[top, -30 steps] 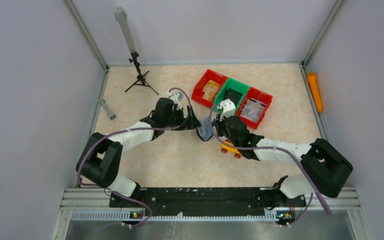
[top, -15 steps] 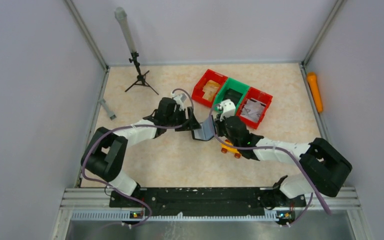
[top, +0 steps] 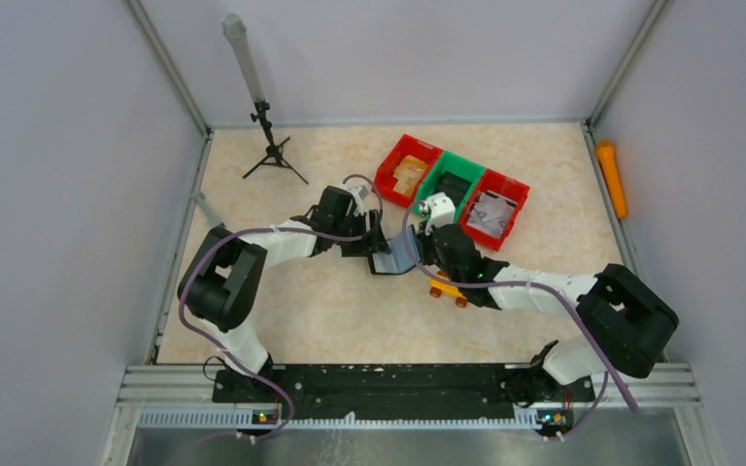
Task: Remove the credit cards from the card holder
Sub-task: Open the card holder at the center of the board, then move the storage box to the center of the board.
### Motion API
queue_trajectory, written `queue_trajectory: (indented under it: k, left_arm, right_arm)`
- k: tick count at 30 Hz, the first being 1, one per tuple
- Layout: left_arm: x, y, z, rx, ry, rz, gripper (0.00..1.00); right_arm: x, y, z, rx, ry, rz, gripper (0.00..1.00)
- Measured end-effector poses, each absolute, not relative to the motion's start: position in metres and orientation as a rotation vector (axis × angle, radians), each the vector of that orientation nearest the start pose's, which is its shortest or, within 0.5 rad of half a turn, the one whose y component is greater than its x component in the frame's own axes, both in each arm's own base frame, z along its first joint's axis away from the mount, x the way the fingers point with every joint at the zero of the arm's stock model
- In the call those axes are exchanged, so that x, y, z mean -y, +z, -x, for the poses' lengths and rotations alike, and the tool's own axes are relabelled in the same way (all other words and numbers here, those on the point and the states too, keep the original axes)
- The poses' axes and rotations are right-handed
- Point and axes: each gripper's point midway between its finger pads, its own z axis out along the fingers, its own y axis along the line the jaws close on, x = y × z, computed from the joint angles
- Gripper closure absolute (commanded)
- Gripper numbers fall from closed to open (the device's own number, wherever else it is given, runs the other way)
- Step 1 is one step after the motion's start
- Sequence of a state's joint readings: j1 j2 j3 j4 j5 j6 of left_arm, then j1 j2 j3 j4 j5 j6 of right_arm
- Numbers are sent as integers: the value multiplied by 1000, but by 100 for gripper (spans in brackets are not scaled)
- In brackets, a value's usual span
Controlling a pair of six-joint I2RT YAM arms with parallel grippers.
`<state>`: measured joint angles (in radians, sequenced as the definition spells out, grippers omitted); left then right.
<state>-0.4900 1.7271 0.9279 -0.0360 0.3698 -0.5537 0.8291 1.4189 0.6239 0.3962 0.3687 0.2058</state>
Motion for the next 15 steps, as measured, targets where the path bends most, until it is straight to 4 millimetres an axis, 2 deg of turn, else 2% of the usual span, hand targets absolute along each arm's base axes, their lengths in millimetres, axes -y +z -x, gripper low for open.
queue_trajectory:
  k: [7,9,14,15]
  left_arm:
    - [258,42,-319,-2560,-859,-78,81]
    - [254,41,-321,-2561,-839,-62,87]
    - [240,46,-330,-2537,-774,-11,96]
    - [236,48,-331,-2527,-755,4,97]
  right_arm:
    - [-257,104,-315,-1949,289,359,100]
    - [-256,101,-319,-1968,260,345,99]
    - [-254,88,-332,-2042,173,314,56]
    - [-252,86,-333,-2054,163,305,51]
